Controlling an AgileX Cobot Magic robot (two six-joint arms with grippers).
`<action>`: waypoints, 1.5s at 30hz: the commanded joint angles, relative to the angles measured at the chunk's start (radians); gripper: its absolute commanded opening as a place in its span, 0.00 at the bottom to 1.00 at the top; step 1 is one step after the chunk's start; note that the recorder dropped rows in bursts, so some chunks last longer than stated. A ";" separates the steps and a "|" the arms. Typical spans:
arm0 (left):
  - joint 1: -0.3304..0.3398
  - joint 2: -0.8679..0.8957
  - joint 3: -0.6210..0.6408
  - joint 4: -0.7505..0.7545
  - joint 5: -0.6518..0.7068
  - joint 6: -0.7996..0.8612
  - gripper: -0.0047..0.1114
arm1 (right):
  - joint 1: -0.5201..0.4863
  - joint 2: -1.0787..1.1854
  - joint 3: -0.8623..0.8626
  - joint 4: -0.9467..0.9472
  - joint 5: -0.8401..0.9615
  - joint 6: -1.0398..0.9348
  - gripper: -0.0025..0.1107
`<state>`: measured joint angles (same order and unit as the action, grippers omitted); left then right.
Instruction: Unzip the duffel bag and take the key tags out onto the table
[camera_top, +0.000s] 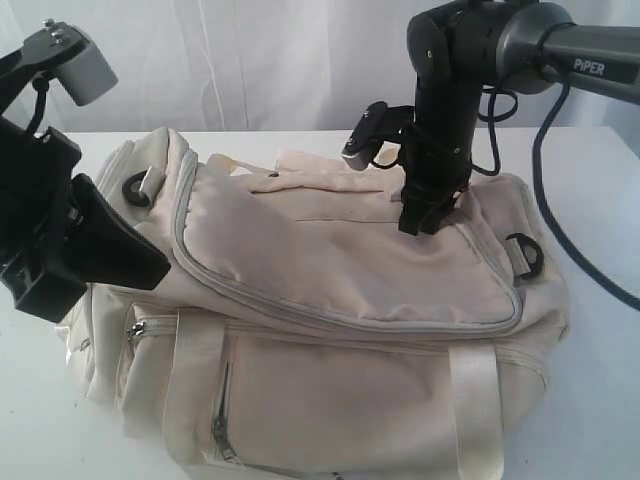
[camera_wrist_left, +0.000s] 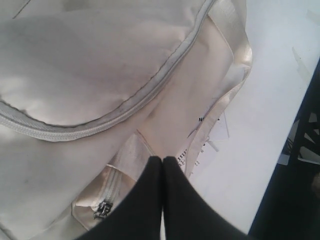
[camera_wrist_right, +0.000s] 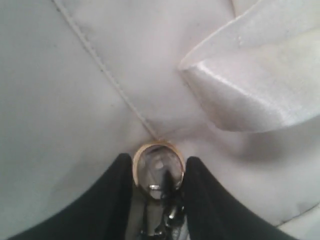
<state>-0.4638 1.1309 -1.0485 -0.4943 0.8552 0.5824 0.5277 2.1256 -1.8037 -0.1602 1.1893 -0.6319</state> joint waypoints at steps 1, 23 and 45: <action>-0.003 -0.003 0.006 -0.021 0.018 0.000 0.04 | 0.000 0.002 0.002 -0.006 0.020 0.009 0.17; -0.003 -0.003 0.006 -0.021 0.018 0.000 0.04 | 0.000 -0.144 0.000 0.006 0.032 0.119 0.02; -0.003 -0.003 0.006 -0.021 0.018 0.000 0.04 | 0.000 -0.259 0.004 -0.016 0.032 0.410 0.02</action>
<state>-0.4638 1.1309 -1.0485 -0.4943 0.8552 0.5824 0.5277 1.9077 -1.8019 -0.1696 1.1936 -0.2412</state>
